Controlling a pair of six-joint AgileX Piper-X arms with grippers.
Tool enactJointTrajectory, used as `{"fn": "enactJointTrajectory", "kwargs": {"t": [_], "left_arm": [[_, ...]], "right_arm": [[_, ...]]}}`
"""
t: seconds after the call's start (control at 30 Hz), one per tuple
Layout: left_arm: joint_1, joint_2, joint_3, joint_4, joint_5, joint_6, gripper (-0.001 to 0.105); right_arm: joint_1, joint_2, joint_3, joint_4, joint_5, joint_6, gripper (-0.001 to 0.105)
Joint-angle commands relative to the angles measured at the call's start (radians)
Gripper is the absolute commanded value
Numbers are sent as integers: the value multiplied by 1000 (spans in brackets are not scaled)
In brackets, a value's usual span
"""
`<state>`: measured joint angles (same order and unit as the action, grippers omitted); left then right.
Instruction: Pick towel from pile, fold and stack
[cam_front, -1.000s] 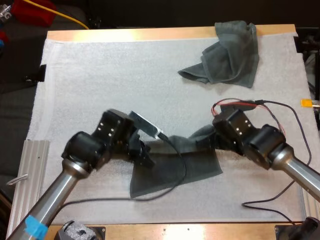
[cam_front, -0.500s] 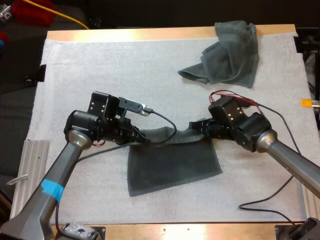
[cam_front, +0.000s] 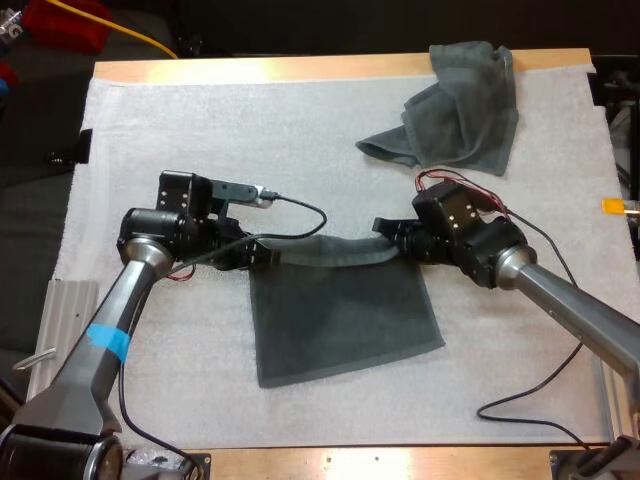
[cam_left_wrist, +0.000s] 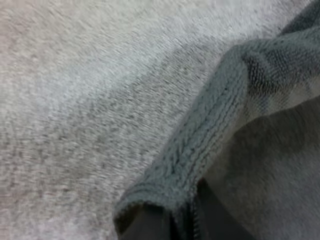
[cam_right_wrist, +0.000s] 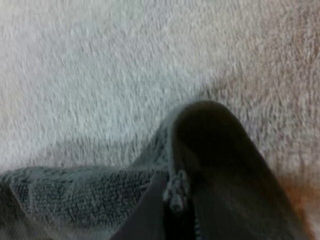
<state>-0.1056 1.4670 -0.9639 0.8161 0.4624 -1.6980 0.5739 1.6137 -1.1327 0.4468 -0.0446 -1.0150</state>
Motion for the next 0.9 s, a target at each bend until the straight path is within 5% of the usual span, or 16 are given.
{"fn": "enactJointTrajectory", "kwargs": {"t": [0.0,0.1,0.17,0.23,0.47,0.67,0.87], "left_arm": [[4,5,0,-12,15,5,7],[8,20,0,-13,21,5,31],[8,24,0,-16,21,5,60],[8,24,0,-26,21,-1,74],[8,24,0,-66,45,-10,63],[8,24,0,-136,128,-49,63],[29,24,0,-167,123,-139,63]], "right_arm": [[-5,9,-1,-14,-13,10,2],[-5,22,-1,-47,-15,18,8],[-5,24,-1,-70,-19,40,18],[-5,24,-1,-110,-20,54,32],[-5,24,-1,-310,-46,54,64],[-8,24,-1,-354,-44,46,65],[-13,24,-1,-354,-75,-9,65]]}}
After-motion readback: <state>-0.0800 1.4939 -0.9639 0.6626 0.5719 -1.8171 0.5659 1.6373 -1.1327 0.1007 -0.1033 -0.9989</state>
